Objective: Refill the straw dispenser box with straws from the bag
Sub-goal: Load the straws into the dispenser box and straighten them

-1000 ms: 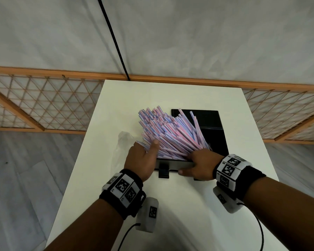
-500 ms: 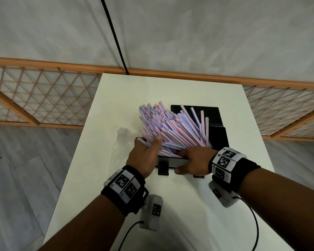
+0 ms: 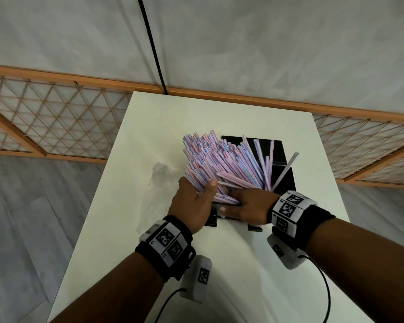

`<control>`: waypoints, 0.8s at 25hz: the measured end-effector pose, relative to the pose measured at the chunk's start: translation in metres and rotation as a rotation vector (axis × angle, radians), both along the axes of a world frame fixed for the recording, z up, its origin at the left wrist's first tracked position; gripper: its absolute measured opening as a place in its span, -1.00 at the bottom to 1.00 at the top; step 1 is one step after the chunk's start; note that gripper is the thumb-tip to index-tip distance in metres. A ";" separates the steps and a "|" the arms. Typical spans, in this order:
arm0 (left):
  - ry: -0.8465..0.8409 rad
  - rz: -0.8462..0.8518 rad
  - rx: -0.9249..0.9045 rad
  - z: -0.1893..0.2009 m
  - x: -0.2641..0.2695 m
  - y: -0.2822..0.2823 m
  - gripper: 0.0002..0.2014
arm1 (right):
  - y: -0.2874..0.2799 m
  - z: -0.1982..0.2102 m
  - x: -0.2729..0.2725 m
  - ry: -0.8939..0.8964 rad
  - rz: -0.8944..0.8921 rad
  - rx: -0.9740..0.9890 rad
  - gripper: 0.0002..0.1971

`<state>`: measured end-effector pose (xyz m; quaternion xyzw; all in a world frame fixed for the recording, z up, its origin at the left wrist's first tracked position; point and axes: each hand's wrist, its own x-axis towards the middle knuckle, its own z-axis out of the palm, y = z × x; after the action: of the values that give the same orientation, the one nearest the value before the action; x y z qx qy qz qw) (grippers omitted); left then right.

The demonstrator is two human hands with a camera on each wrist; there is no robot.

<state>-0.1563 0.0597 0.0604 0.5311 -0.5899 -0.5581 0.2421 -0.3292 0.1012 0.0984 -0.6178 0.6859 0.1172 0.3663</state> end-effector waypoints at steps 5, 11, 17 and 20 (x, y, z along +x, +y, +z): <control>-0.113 -0.051 -0.082 0.004 0.003 0.002 -0.46 | 0.005 -0.001 0.006 0.054 -0.030 -0.006 -0.59; -0.206 -0.037 -0.205 -0.005 0.004 -0.002 -0.24 | 0.030 0.021 -0.011 -0.029 -0.064 -0.312 -0.67; -0.179 -0.012 -0.201 -0.010 0.002 -0.002 -0.27 | 0.036 0.034 -0.057 0.224 -0.518 -0.337 -0.63; -0.197 -0.018 -0.158 -0.009 0.002 -0.001 -0.41 | 0.015 0.014 -0.052 0.253 -0.524 -0.201 -0.56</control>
<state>-0.1538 0.0587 0.0512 0.5574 -0.6577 -0.4569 0.2192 -0.3814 0.1158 0.1128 -0.4335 0.8701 0.0264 0.2329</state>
